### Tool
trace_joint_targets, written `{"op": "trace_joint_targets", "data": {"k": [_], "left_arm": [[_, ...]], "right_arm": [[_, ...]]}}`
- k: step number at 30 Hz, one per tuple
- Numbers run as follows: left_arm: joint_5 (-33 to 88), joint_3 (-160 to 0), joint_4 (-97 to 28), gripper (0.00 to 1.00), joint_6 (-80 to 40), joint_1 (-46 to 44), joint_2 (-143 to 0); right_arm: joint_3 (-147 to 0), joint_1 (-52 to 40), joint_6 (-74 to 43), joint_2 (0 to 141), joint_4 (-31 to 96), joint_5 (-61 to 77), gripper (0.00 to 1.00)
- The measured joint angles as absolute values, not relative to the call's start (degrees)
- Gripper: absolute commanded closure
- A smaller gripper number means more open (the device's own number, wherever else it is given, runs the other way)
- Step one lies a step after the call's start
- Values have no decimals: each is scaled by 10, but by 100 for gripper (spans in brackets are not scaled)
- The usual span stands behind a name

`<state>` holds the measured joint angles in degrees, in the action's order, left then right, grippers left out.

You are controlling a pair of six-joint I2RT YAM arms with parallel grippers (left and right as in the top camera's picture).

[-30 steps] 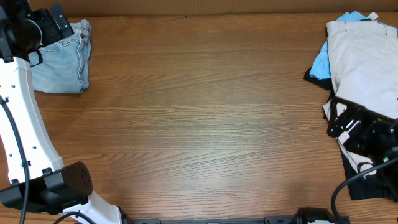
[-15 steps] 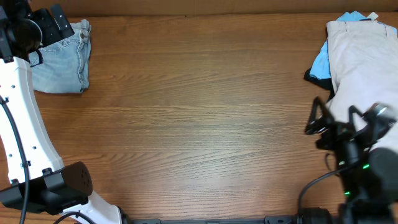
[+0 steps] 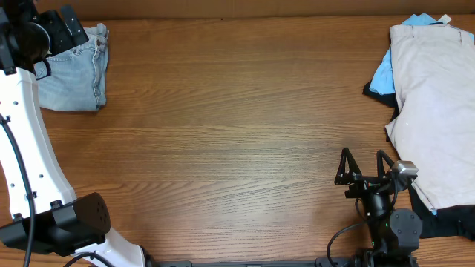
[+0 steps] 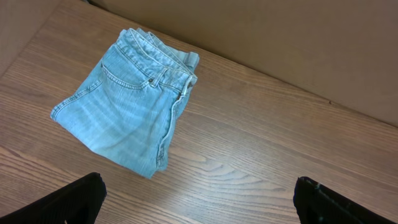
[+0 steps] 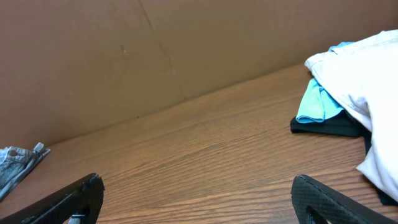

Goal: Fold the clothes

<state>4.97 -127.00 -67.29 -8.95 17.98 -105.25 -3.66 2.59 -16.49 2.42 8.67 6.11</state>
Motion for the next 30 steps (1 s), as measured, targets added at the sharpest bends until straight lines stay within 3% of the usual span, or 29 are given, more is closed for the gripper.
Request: {"op": "trace_joint_targets", "data": {"k": [30], "left_arm": [[50,-1270,-673,0,-90,180,-1053]], "right_arm": [[-11,26,-165,8,43,71,0]]}}
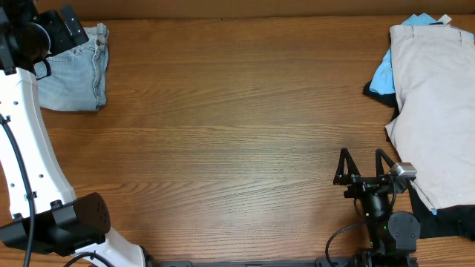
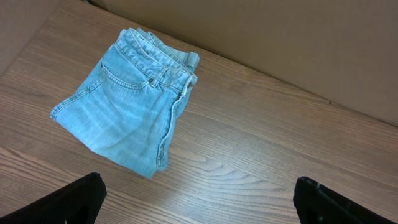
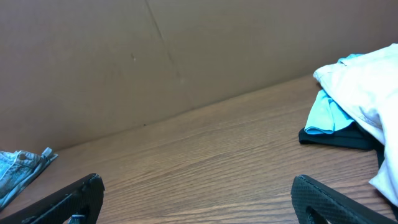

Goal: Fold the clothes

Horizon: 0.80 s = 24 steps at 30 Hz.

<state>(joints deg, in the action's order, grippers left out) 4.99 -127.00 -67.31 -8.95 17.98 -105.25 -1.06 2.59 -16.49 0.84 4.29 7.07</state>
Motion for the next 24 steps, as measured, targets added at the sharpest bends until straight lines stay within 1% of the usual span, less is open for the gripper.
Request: {"op": "trace_joint_targets", "data": {"k": [10,15,21,24], "left_arm": [[50,-1269,-673,0,-90,175,-1052],[50,-1230,-673,0,-90,143,-1019],[42,-1123,-664,0,-83,70,-884],[20,-1040,-627,0,-77,55,-791]], "right_arm": [[-11,26,-165,8,43,70,0],[-11,26,-165,8,43,71,0],[-11,26,-165,8,43,71,0],[-11,26,-165,8,43,71,0]]}}
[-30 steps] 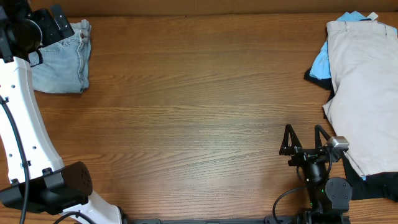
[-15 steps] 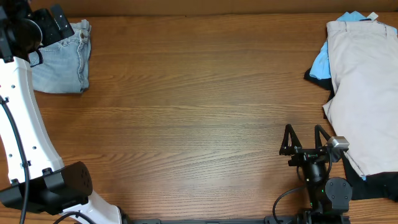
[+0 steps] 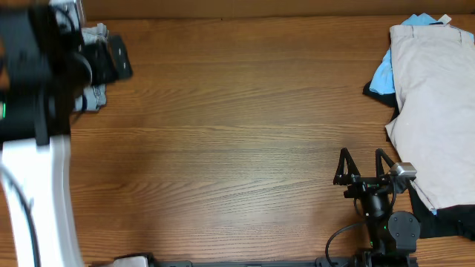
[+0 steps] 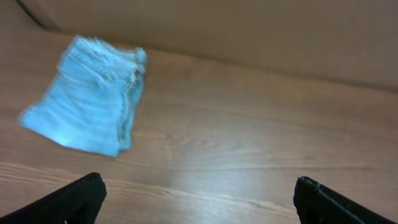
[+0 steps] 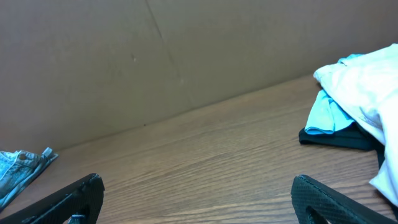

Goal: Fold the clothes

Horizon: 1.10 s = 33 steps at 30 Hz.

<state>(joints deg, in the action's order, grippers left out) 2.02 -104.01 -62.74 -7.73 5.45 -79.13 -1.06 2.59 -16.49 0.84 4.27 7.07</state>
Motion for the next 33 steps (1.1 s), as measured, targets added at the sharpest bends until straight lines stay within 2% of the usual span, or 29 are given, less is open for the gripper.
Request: {"op": "trace_joint_targets", "data": {"k": [2,10,16,33], "left_arm": [[11,-979,-583,0,-75,53,-740],[17,-539,-288,0,-78,53,-453],[24,-309,-183,0,-106,53,-250],[28,-124,-161,0,-121,53,-51]], "right_arm": [[-11,26,-165,8,43,71,0],[-11,26,-165,8,42,71,0],[-11,26,-165,7,43,71,0],[-11,26,-165,7,43,71,0]]}}
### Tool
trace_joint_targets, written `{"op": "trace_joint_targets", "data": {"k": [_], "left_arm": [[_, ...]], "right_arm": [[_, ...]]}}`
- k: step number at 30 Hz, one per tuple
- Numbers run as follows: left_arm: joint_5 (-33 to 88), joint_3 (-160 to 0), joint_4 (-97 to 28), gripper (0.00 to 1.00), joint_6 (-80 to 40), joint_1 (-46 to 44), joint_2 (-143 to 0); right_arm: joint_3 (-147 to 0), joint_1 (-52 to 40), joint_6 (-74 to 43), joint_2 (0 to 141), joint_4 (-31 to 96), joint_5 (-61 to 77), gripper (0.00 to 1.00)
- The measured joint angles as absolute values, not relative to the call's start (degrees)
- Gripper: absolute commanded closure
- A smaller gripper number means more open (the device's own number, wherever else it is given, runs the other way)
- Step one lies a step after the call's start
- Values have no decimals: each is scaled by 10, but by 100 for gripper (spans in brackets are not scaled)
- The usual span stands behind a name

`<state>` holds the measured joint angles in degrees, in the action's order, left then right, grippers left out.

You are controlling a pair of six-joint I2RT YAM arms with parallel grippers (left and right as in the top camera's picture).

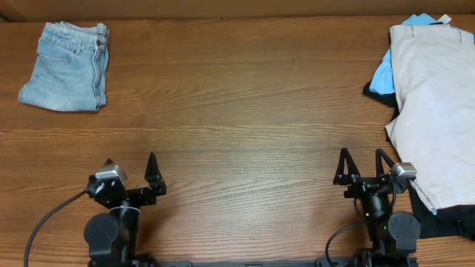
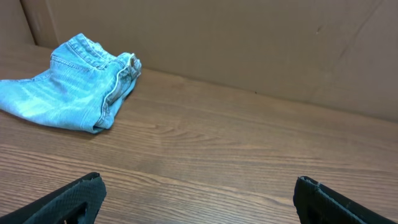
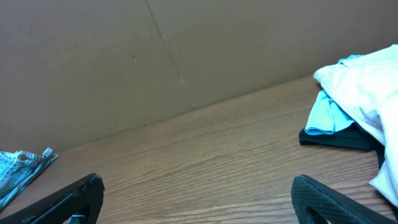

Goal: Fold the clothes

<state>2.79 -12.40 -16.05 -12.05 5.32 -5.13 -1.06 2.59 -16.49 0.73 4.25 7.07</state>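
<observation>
Folded light-blue jeans (image 1: 65, 65) lie at the table's far left corner, also visible in the left wrist view (image 2: 68, 99). A pile of unfolded clothes sits at the right edge: a white garment (image 1: 434, 104) over a light-blue one (image 1: 381, 74) and a black one (image 1: 453, 219). My left gripper (image 1: 130, 169) rests open near the front left, far from the jeans, nothing between its fingers. My right gripper (image 1: 360, 165) stands open near the front right, just left of the white garment, holding nothing.
A brown cardboard wall (image 2: 249, 43) runs along the table's far edge. The wooden table (image 1: 237, 126) stretches between the jeans and the pile.
My left arm was raised over the far left corner, partly covering the jeans; now it is down at the front left of the table, gripper open. The jeans lie fully uncovered. The right arm is unmoved.
My left gripper hung open above the folded jeans in the far left corner at the first two moments. Then it was seen shifted right, blurred. Now it rests low at the front left. The right gripper stayed open by the pile, tilting only slightly early on.
</observation>
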Motion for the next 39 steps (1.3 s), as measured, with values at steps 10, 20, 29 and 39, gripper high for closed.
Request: {"op": "trace_joint_targets", "data": {"k": [10,20,29,39], "left_arm": [[28,-69,-107,0,-121,53,-10],[33,-30,-97,0,-145,53,-8],[35,-30,-96,0,-147,53,-8],[35,-15,-41,0,-148,53,-8]], "right_arm": [[-11,26,-165,7,43,71,0],[-11,26,-165,7,43,71,0],[-11,26,-165,7,43,71,0],[-11,26,-165,7,43,71,0]]}}
